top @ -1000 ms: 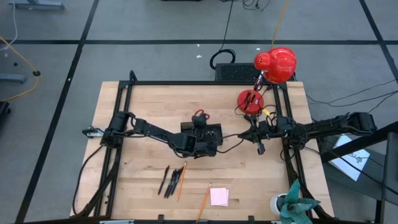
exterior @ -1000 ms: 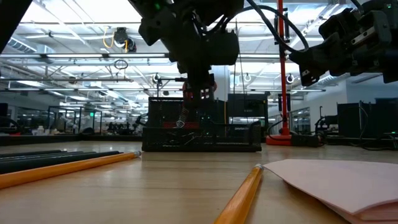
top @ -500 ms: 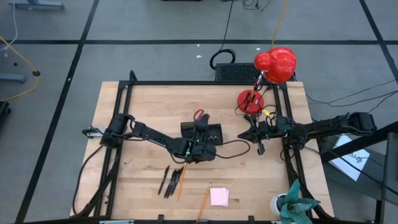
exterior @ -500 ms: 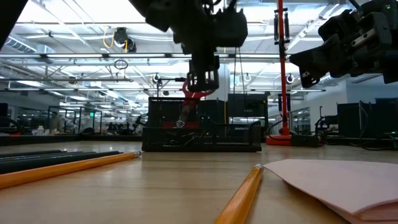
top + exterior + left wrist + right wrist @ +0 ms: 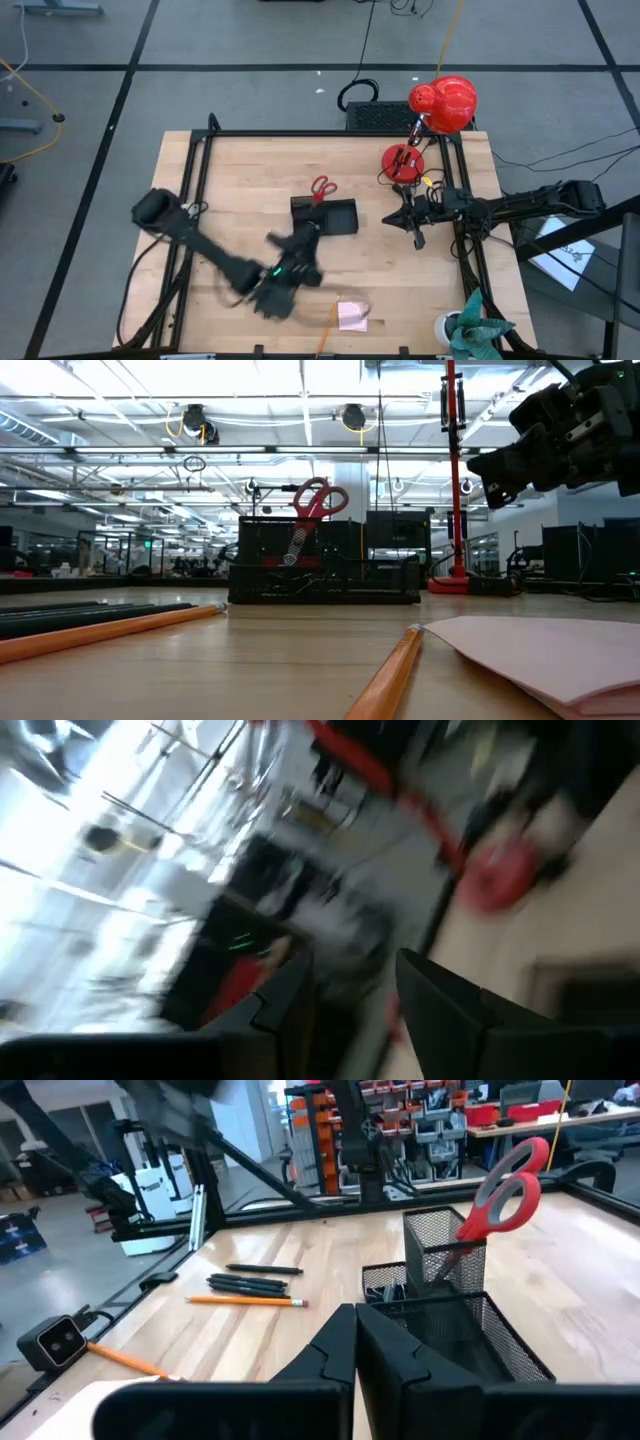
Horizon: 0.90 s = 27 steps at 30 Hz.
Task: Pick and place office supplies into organizer
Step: Put the pen into the desk organizer
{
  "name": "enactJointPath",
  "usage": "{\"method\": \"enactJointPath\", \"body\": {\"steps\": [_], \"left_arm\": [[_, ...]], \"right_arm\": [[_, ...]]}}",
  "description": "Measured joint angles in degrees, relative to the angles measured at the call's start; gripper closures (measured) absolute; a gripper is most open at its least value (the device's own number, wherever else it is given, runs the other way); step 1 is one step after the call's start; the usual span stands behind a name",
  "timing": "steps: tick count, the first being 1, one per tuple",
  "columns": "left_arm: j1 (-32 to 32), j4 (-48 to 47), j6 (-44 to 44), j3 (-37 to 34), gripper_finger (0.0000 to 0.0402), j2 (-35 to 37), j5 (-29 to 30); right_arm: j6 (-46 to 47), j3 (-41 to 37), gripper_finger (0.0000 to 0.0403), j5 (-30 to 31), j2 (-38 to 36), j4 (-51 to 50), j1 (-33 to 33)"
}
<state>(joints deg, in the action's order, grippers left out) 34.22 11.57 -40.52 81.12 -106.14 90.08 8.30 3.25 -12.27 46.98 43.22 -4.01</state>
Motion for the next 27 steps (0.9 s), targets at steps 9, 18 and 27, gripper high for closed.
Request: {"method": "enactJointPath", "body": {"steps": [9,18,27], "left_arm": [[11.7,0.0,18.1,0.2,0.0252,9.9,-7.8],[-4.2,-32.1,46.1,0.1,0.029,11.4,-63.3],[-8.2,-66.9,95.8,-1.0,0.0303,7.8,-74.8]], "right_arm": [[-0.2,0.0,0.0399,0.0,0.0,-0.2,0.0],[-0.4,0.0,0.0399,0.0,0.0,2.8,0.0],[-0.7,0.0,0.0399,0.0,0.0,0.8,0.0]]}}
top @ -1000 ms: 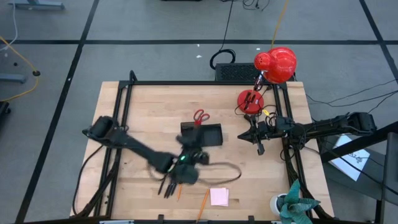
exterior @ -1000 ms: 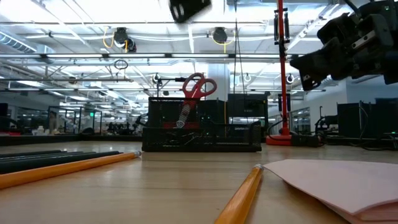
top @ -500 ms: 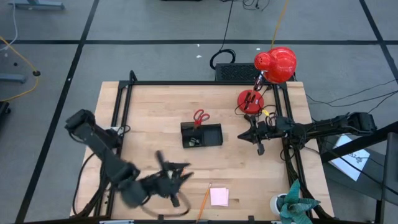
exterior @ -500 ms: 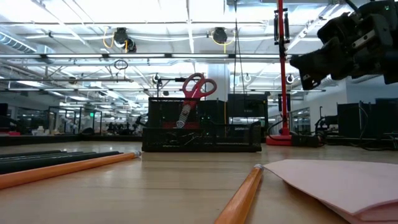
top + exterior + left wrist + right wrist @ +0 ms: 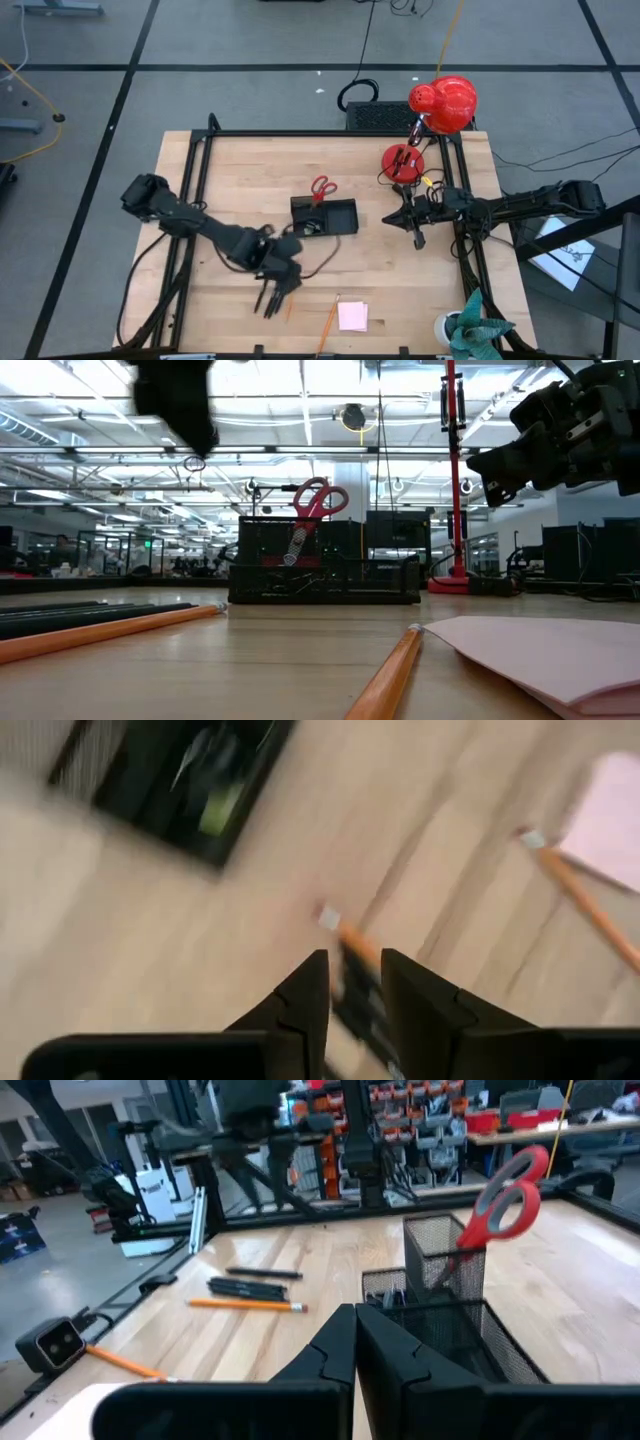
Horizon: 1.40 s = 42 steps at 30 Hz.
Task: Pick and place office supplies into organizer
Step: Put the pen into the desk organizer
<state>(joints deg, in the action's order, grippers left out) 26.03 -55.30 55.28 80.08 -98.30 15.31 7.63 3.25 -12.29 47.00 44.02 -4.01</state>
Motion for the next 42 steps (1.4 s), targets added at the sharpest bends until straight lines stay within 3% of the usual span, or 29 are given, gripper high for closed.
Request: {"method": "enactJointPath", "body": {"steps": [4,11,16,19,28,42], "left_arm": [[2.6,-0.5,12.0,-4.7,0.0303,-0.1,-2.4],[3.5,3.0,21.5,-12.5,0.0298,-0.1,-8.2],[4.1,7.4,26.8,-14.7,0.0264,0.0,-14.1],[4.5,11.4,28.1,-15.7,0.024,0.0,-14.5],[3.8,10.2,27.3,-15.8,0.0183,-1.4,-12.2],[3.0,8.8,26.0,-15.5,0.0178,-9.9,-16.6]], "right_arm": [[-0.7,0.0,0.0399,0.0,0.0,-0.1,0.0],[-0.3,0.0,0.0399,0.0,0.0,-0.1,0.0],[-0.2,0.0,0.0399,0.0,0.0,-0.1,0.0],[-0.2,0.0,0.0399,0.0,0.0,0.4,0.0],[0.7,0.0,0.0399,0.0,0.0,0.2,0.0],[0.9,0.0,0.0399,0.0,0.0,0.0,0.0]]}}
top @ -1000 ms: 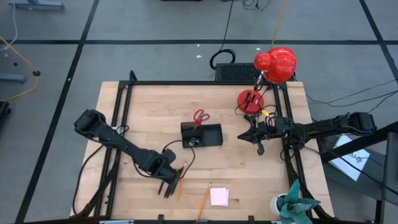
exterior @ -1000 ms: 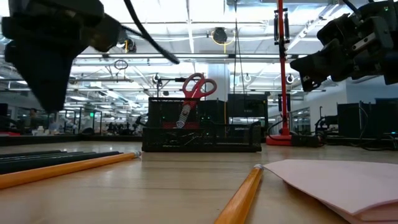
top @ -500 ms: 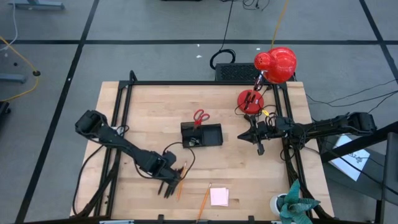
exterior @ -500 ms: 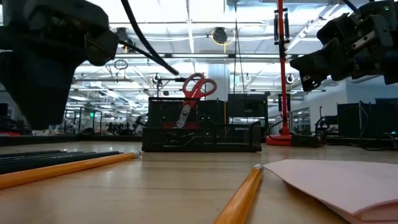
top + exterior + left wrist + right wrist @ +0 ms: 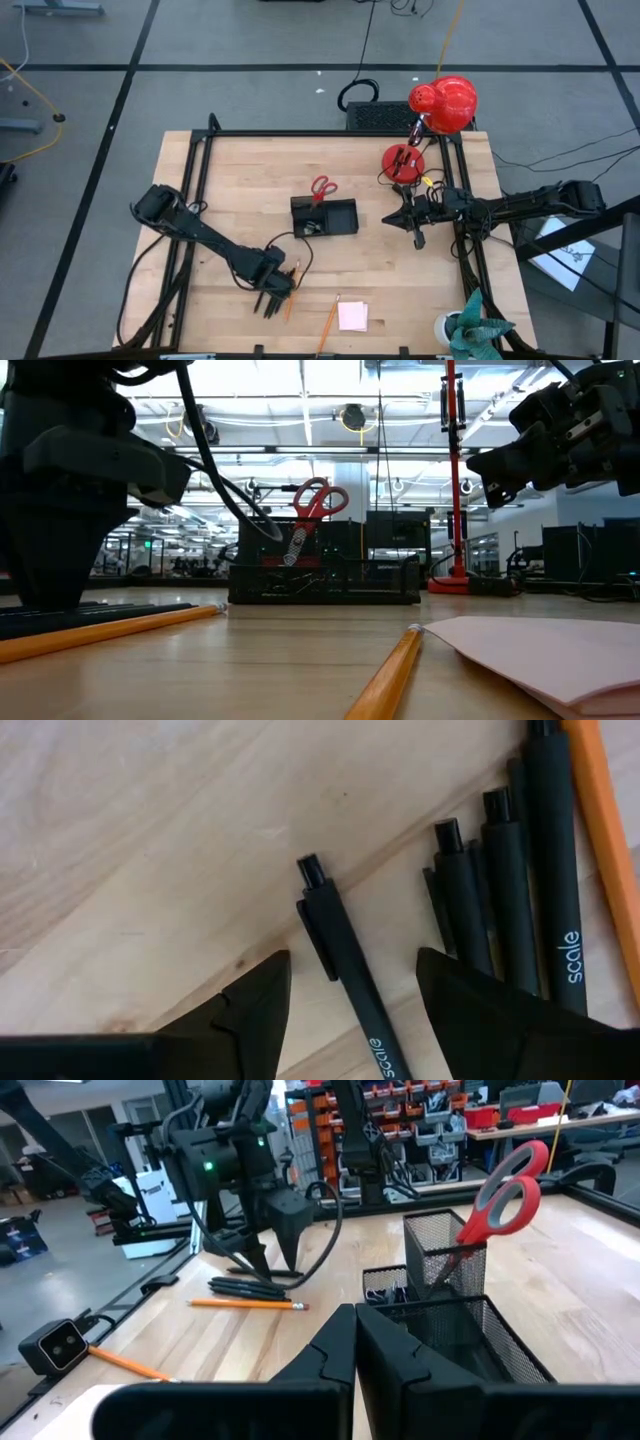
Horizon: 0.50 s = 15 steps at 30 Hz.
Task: Pick and place office supplies into organizer
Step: Put the pen into the desk organizer
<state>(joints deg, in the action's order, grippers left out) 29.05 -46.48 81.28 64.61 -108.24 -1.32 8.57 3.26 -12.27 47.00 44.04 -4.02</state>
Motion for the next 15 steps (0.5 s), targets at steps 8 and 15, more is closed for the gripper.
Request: {"method": "enactJointPath", "body": {"steps": [8,15], "left_arm": [[-0.3,0.0,-2.3,0.1,0.019,-1.4,-0.3],[-1.5,0.3,-8.0,0.1,0.0283,-1.4,-0.6]], "right_arm": [[0.4,0.0,0.0399,0.0,0.0,0.2,0.0],[-0.2,0.0,0.0399,0.0,0.0,0.1,0.0]]}}
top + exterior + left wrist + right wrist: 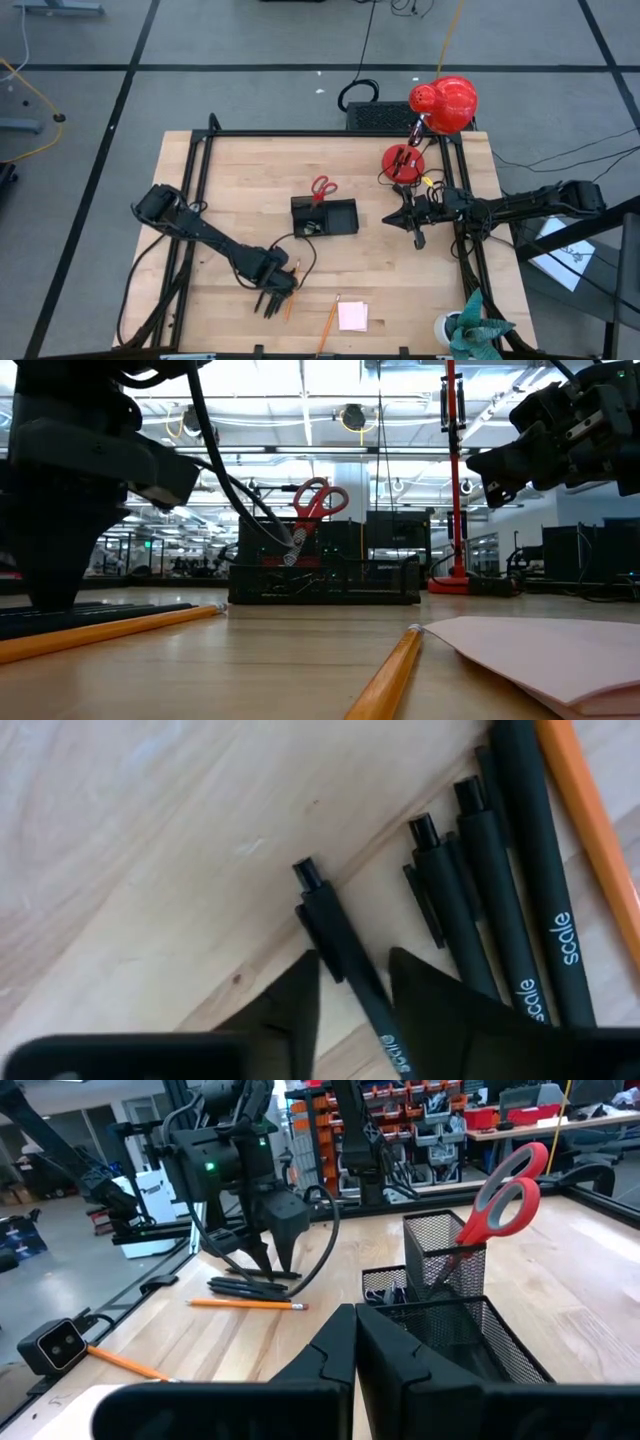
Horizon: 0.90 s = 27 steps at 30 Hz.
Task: Pick and place office supplies into organizer
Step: Put the pen into the desk organizer
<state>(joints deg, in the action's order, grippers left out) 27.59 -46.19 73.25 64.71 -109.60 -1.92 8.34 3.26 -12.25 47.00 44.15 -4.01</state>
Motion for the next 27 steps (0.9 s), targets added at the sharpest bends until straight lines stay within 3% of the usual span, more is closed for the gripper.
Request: {"method": "enactJointPath", "body": {"steps": [5,8,12,21,27], "left_arm": [[-1.1,0.1,-3.2,0.0,0.0343,0.0,1.0],[-1.0,0.0,-5.5,0.4,0.037,0.1,5.1],[-1.4,0.8,-9.1,0.5,0.0384,1.2,18.8],[-2.3,3.3,-17.3,0.5,0.0384,10.6,39.9],[-4.2,17.5,-38.3,0.6,0.0379,16.9,55.4]], "right_arm": [[0.0,0.0,0.0399,0.0,0.0,0.1,0.0],[0.0,0.0,0.0399,0.0,0.0,0.1,0.0],[0.0,0.0,0.0399,0.1,0.0,0.2,0.0],[0.0,0.0,0.0399,0.2,0.0,-0.9,0.0],[0.0,0.0,0.0399,0.2,0.2,-0.9,0.0]]}}
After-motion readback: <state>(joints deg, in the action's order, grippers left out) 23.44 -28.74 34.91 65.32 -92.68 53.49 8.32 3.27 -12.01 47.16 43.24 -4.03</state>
